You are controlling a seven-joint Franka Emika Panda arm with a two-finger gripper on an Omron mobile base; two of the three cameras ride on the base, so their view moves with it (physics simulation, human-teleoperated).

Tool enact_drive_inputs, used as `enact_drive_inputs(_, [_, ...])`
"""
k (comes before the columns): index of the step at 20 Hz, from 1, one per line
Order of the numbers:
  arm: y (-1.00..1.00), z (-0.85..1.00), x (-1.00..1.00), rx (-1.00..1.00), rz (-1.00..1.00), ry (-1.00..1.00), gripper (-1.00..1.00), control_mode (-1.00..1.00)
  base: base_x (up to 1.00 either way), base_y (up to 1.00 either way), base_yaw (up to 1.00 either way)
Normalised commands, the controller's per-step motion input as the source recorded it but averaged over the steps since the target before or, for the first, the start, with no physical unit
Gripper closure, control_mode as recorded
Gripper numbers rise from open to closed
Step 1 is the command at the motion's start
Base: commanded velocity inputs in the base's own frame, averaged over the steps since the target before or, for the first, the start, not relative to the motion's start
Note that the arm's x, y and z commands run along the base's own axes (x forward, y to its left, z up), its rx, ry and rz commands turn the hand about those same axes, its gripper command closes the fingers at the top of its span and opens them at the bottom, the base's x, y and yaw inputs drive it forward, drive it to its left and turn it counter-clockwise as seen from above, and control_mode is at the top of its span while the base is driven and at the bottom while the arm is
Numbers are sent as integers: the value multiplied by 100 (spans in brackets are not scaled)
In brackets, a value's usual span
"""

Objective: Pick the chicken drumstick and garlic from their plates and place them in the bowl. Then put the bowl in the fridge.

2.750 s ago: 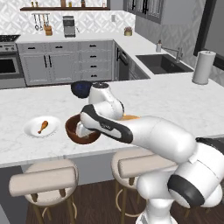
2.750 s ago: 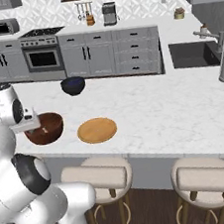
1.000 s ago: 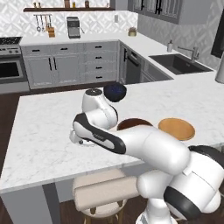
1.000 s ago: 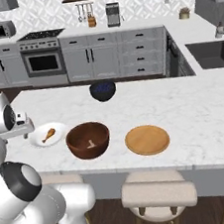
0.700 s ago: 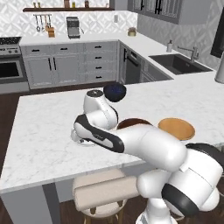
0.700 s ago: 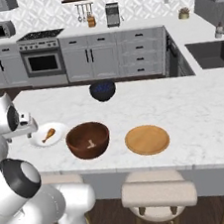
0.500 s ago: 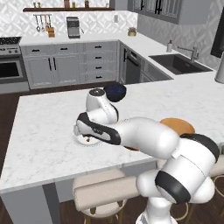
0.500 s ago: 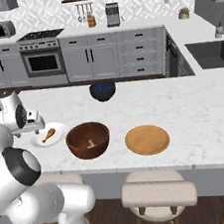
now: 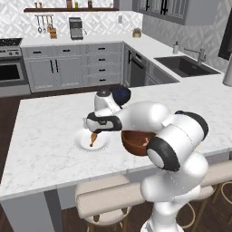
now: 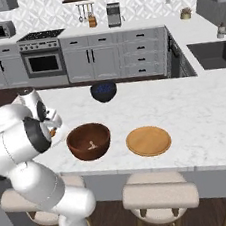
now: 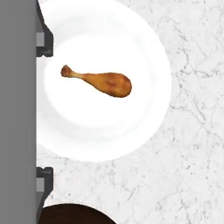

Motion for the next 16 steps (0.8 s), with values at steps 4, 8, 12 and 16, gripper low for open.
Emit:
enact_drive_inputs(4, [7, -31, 86, 6, -33, 2, -100, -100, 0, 0, 0])
enact_drive_inputs(8, [33, -26, 19, 8, -32, 0, -100, -100, 0, 0, 0])
enact_drive_inputs(12, [53, -14, 1, 11, -28, 4, -100, -100, 0, 0, 0])
enact_drive_inputs(16, [5, -16, 0, 5, -16, 8, -100, -100, 0, 0, 0])
